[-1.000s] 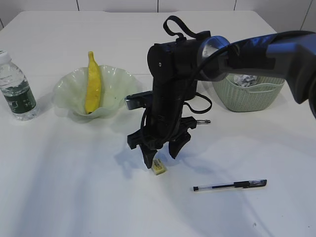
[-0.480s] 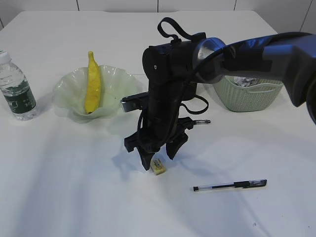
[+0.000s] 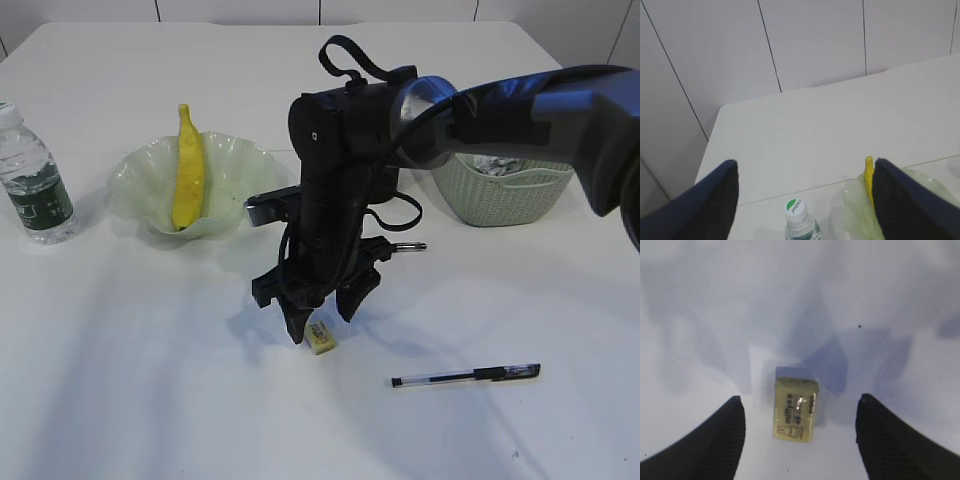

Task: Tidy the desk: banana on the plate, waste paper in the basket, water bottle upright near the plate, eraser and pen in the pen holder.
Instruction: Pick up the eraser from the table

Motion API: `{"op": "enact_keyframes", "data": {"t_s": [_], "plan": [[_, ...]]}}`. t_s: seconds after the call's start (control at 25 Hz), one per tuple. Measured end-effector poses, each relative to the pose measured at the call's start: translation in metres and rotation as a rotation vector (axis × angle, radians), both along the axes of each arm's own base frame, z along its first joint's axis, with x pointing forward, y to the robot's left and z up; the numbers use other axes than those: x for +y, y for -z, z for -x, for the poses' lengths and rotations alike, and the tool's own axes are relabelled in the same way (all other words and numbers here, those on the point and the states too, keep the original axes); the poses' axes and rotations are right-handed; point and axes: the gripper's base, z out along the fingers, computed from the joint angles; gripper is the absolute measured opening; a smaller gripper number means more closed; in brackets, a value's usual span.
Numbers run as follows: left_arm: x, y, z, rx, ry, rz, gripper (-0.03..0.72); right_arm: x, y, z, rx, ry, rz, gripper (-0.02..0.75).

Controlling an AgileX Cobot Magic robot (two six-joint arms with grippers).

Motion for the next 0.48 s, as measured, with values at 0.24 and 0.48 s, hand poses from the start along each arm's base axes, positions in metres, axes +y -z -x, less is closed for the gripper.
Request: {"op": "enact_keyframes", "data": {"t_s": [0.24, 0.48], "plan": [[0.0, 0.0, 0.0, 0.0, 0.0, 0.002, 0.593, 0.0001, 0.0046, -0.0003, 0.007, 0.001, 0.005, 0.515], [0.0, 0.0, 0.0, 0.0, 0.0, 0.002, 0.593, 0.0016, 0.0069, -0.001, 0.011, 0.003, 0.001, 0.514]]}}
